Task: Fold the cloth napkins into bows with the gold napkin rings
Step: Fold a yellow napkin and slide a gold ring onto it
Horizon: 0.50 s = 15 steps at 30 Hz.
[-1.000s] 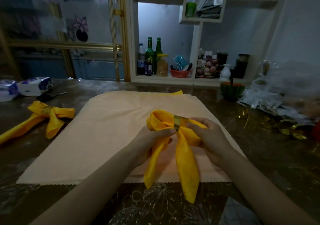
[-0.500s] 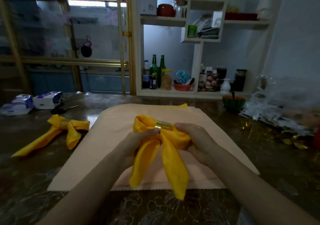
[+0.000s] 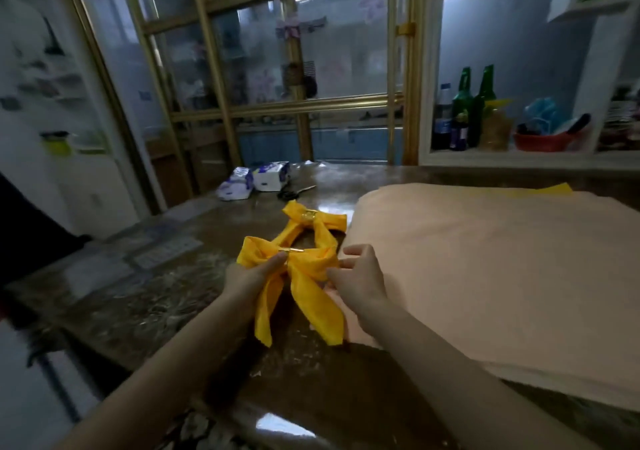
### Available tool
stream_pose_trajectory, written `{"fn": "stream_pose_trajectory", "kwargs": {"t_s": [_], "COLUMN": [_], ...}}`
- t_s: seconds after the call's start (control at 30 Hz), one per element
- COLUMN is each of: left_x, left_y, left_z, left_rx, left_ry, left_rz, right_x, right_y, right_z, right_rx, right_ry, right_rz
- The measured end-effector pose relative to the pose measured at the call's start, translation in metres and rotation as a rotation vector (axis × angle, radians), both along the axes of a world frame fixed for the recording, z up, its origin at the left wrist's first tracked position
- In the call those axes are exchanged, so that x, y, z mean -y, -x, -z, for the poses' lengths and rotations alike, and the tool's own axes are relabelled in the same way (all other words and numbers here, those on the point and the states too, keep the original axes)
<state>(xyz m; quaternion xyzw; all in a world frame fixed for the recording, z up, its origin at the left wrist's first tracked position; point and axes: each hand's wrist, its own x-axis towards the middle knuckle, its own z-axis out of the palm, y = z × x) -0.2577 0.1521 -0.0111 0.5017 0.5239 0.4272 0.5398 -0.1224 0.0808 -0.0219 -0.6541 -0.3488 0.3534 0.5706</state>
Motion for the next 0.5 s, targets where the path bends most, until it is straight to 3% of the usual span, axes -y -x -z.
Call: {"fn": "stream_pose_trajectory", "kwargs": {"t_s": [0.17, 0.23, 0.3, 0.5], "left_x": [-0.023, -0.029, -0.033, -0.059], "left_y": [0.006, 0.013, 0.012, 0.020], "left_z": [0.006, 0.006, 0.008, 0.038], "left_rx": [-0.386, -0.729, -0.924, -1.162], "left_ry": [-0.188, -0.259, -0.280, -0.183], "left_rz": [-0.052, -0.013, 0.084, 0.234], "right_x": [-0.019, -0.016, -0.011, 0.002], "right_y": [0.016, 0.020, 0.018, 0.028], "right_z": [0.022, 0.027, 0.031, 0.028], "right_rx": [0.301, 0.459, 0.611, 1.006], "right_ry": [-0.046, -0.072, -0.045, -0.008], "right_rz": [-0.018, -0.097, -0.203, -0.291]}}
